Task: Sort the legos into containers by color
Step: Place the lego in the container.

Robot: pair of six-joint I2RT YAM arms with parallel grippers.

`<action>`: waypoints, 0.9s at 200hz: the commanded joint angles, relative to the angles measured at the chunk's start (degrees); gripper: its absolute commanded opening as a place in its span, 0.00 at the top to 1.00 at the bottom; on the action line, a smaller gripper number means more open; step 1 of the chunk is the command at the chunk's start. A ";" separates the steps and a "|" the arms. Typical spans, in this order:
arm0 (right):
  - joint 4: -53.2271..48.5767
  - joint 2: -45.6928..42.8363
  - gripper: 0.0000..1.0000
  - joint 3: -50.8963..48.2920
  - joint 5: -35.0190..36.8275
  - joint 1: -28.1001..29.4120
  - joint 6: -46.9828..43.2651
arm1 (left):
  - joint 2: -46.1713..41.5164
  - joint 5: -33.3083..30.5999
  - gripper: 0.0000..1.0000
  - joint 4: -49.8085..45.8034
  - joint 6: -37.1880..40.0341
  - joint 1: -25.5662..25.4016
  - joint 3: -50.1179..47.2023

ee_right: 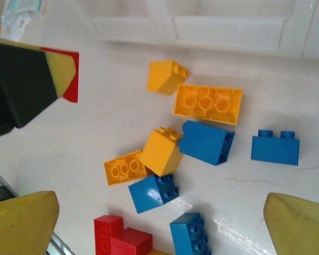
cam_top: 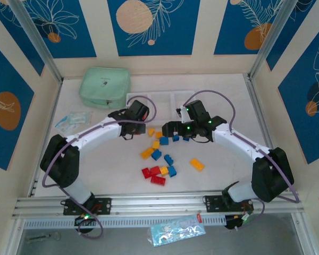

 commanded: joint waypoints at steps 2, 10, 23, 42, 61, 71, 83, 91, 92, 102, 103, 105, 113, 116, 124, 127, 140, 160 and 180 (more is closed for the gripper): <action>-0.07 -0.08 0.01 2.85 -1.61 -0.51 -0.81 | 2.60 -2.97 0.71 -2.06 4.93 2.28 6.35; 0.40 -0.11 0.01 3.04 -1.78 -0.69 -0.63 | 4.38 -2.94 0.71 -2.00 5.95 2.78 8.43; 1.15 -0.11 0.01 3.17 -1.96 -0.80 -0.44 | 7.64 -2.87 0.71 -2.61 7.37 3.72 12.83; 0.93 0.08 0.01 3.48 -2.03 -1.28 -0.43 | 12.30 -3.95 0.71 -3.53 8.50 5.25 18.61; 0.75 -0.12 0.01 3.55 -2.17 -1.89 -0.52 | 16.41 -4.06 0.70 -2.47 9.76 6.69 22.37; 0.61 -0.35 0.01 3.61 -2.23 -2.17 -0.65 | 18.77 -4.36 0.70 -3.26 10.06 7.17 24.94; 0.40 -0.65 0.01 3.65 -2.17 -2.44 -0.83 | 21.47 -5.30 0.69 -4.26 10.00 7.67 27.59; 0.33 -0.77 0.01 3.65 -2.05 -2.66 -0.87 | 22.90 -4.98 0.68 -4.76 9.77 8.04 28.81; 0.32 -0.85 0.01 3.65 -2.09 -2.68 -0.87 | 23.12 -4.89 0.68 -4.80 9.77 8.07 28.98; 0.22 -1.04 0.01 3.75 -2.14 -2.95 -0.96 | 24.41 -3.93 0.67 -4.93 9.77 8.34 30.05; 0.22 -1.07 0.01 3.74 -2.18 -2.96 -0.96 | 24.53 -3.88 0.66 -4.93 9.77 8.35 30.13; 0.17 -1.07 0.01 3.78 -2.21 -2.97 -0.96 | 24.73 -3.84 0.66 -4.93 9.83 8.36 30.29; 0.13 -1.27 0.01 3.82 -2.22 -3.05 -1.05 | 25.25 -3.68 0.62 -4.84 10.06 8.36 30.83; 0.13 -1.26 0.01 3.83 -2.22 -3.17 -1.11 | 25.41 -3.58 0.60 -4.84 10.18 8.36 31.06; 0.06 -1.26 0.01 3.98 -2.34 -3.15 -1.21 | 25.68 -3.35 0.54 -4.99 10.53 8.36 31.61; -0.02 -1.23 0.01 4.04 -2.36 -3.23 -1.22 | 25.71 -3.18 0.52 -5.12 10.67 8.36 31.81; -0.46 -1.27 0.01 4.59 -2.58 -3.24 -1.40 | 25.47 -2.88 0.46 -5.61 11.07 8.45 32.31; -0.99 -1.27 0.01 5.27 -3.23 -3.24 -1.66 | 23.46 -2.39 0.45 -5.53 11.44 8.44 31.16; -2.48 -1.36 0.01 5.85 -3.90 -2.77 -2.13 | 20.32 0.21 0.43 -6.65 11.16 8.32 29.35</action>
